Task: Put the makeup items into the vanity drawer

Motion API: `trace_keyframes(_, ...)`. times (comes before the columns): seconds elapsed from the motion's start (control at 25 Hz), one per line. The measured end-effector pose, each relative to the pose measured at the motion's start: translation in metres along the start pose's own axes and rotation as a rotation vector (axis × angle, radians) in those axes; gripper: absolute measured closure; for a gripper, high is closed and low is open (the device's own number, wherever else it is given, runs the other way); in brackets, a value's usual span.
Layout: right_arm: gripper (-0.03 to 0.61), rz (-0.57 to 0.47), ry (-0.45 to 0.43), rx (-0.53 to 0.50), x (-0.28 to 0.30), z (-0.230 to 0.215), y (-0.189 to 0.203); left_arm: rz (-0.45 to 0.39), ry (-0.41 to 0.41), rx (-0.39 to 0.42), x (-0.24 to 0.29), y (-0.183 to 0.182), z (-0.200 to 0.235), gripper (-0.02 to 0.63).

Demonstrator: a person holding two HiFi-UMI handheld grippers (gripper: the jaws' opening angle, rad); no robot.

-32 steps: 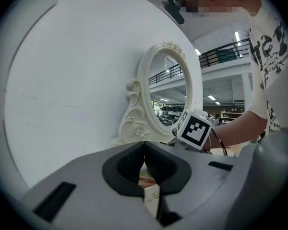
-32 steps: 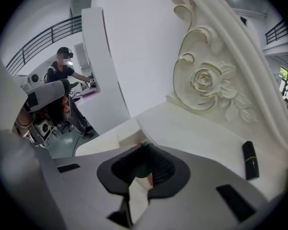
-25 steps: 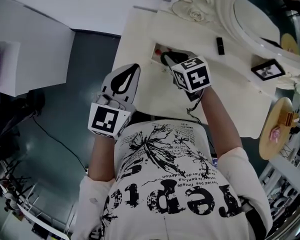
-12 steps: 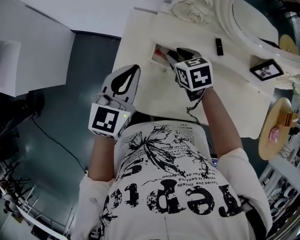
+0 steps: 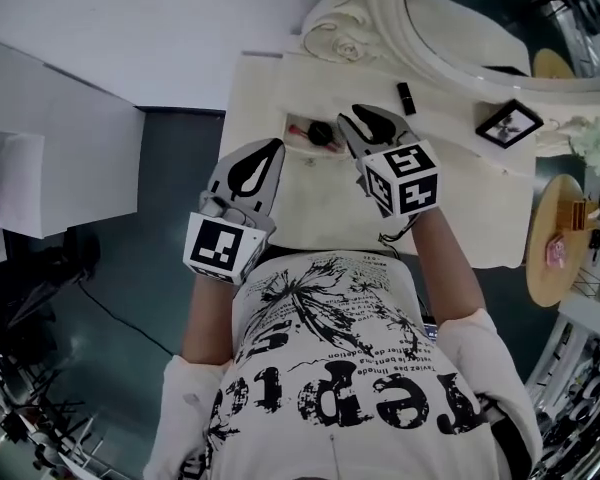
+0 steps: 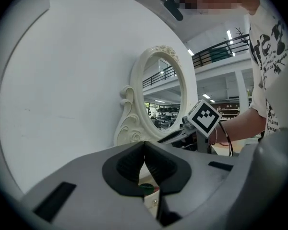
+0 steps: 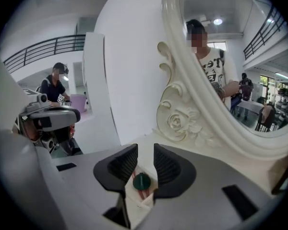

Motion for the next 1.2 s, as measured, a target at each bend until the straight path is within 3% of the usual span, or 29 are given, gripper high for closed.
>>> trace_keyframes(0.24,0.563,-0.14,0.132,0.004,-0.051,-0.023,-0.012,-0.026,0.063,0.045,0.024,-0.022,-0.01,0.6)
trace_keyframes(0.6,0.563,-0.356,0.216,-0.025,-0.118,-0.036,-0.017,-0.053,0.133,0.072,0.05,-0.048,-0.024,0.6)
trace_keyframes(0.92,0.565,-0.438,0.235,-0.084,-0.145,-0.039,-0.008,-0.056,0.173,0.076,0.07,-0.06,-0.042,0.6)
trace_keyframes(1.2,0.566,-0.46,0.211,-0.092,-0.148,-0.039,-0.011,-0.092,0.151,0.048,0.074,-0.068,-0.044,0.6)
Point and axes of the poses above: the fingertips, and each gripper's own axes: x forward along the fingers, z to its left, y out of its underside, the point moved 7 cm from there along -x, backward along the fingers, and after that the axes turned 7 degrees about x, right-handed, at the moved point
